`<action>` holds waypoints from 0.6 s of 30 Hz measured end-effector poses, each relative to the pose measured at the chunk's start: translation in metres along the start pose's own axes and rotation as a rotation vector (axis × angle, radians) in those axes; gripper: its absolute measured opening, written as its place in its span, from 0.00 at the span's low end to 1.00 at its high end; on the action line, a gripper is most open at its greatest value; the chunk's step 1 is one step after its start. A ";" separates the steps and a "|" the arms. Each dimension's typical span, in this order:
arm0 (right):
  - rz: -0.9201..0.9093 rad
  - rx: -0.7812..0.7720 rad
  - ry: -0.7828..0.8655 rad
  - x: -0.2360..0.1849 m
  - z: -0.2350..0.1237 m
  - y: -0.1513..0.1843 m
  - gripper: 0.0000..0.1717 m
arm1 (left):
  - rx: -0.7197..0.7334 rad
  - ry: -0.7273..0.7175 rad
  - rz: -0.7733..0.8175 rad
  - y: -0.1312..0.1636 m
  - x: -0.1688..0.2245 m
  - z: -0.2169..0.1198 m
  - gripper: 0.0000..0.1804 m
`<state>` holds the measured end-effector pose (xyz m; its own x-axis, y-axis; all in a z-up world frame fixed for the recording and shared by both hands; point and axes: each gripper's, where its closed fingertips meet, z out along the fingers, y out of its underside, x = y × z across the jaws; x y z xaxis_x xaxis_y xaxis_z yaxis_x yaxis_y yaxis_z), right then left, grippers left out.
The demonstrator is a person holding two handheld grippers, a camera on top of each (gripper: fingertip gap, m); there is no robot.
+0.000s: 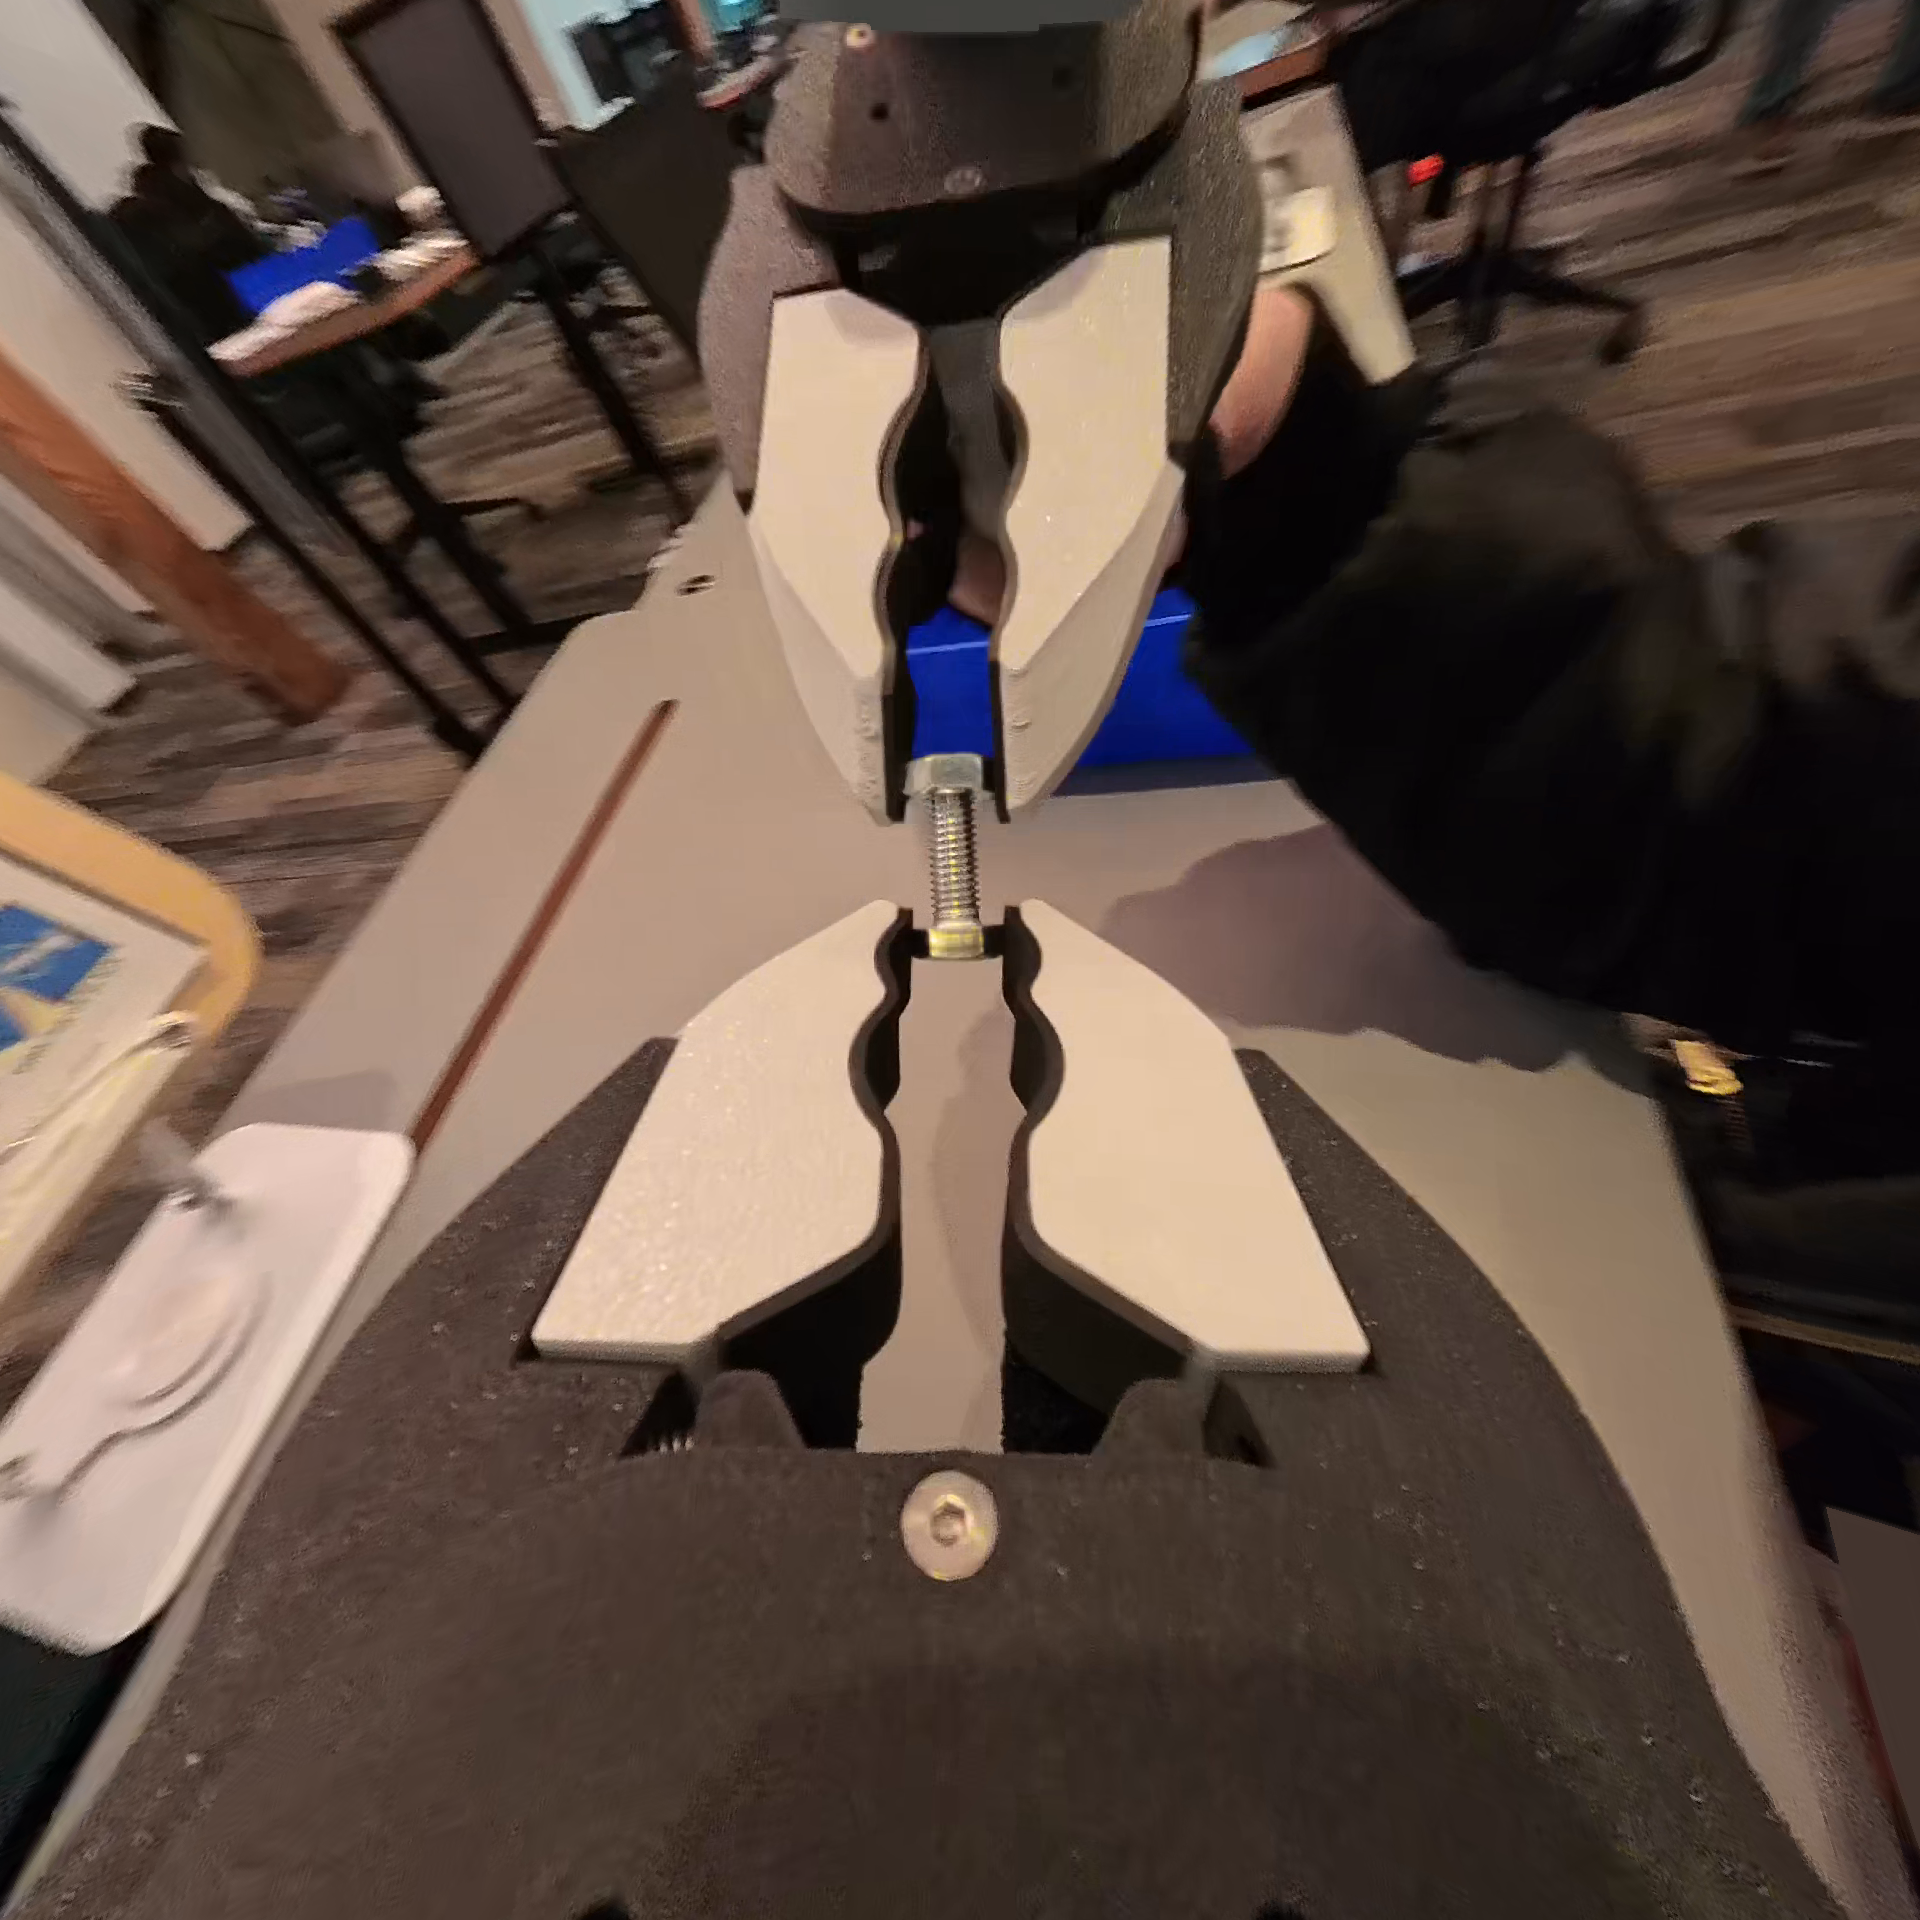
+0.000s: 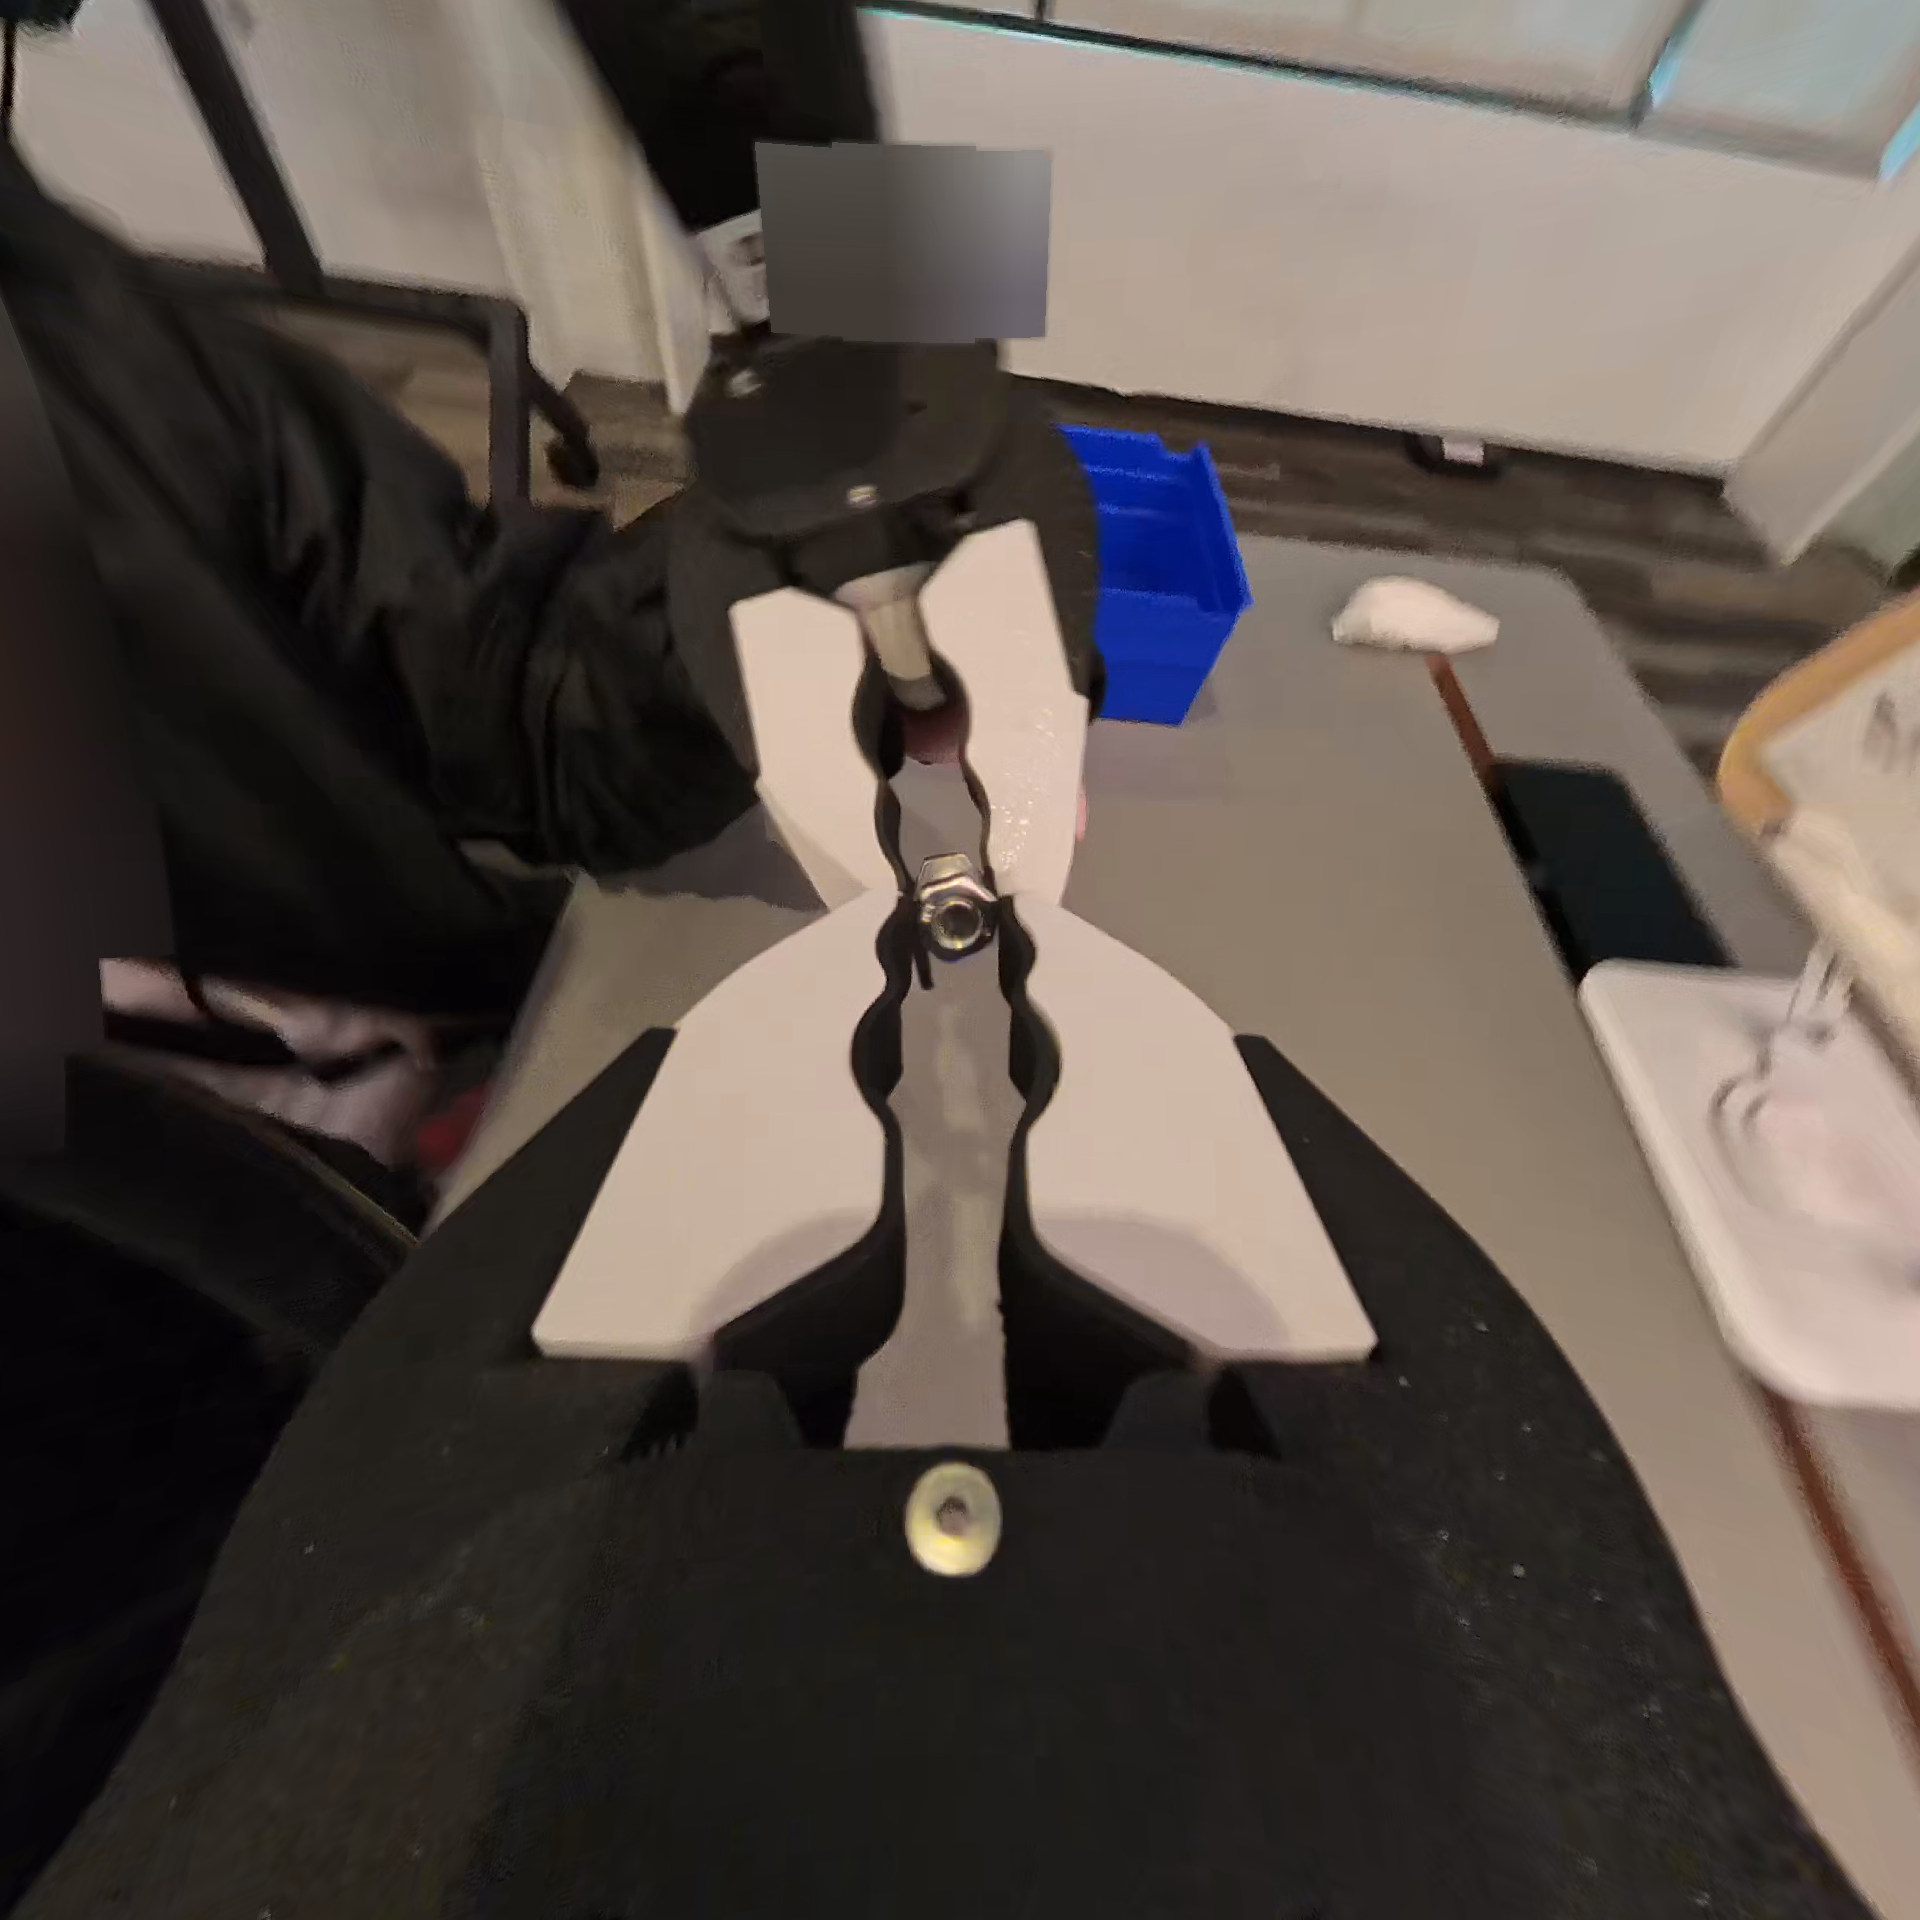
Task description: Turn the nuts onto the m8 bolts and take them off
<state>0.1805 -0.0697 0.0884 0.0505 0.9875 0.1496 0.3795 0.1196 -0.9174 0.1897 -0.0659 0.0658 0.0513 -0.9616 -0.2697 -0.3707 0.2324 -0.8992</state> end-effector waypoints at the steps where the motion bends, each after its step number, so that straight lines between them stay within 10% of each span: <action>1: -0.075 0.004 -0.012 -0.005 -0.001 0.000 0.09 | 0.007 0.049 -0.017 -0.001 0.006 0.000 0.09; 6: -0.080 0.057 0.000 -0.004 -0.003 -0.007 0.14 | 0.016 0.061 -0.034 -0.002 0.007 0.001 0.09; 18: 0.627 0.199 0.054 0.044 -0.004 -0.007 0.16 | -0.055 -0.342 0.137 0.002 -0.041 -0.007 0.09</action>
<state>0.1838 -0.0271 0.1031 0.2548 0.8701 -0.4219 0.0855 -0.4548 -0.8865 0.1808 -0.0267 0.0776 0.3009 -0.8155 -0.4944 -0.4441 0.3389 -0.8294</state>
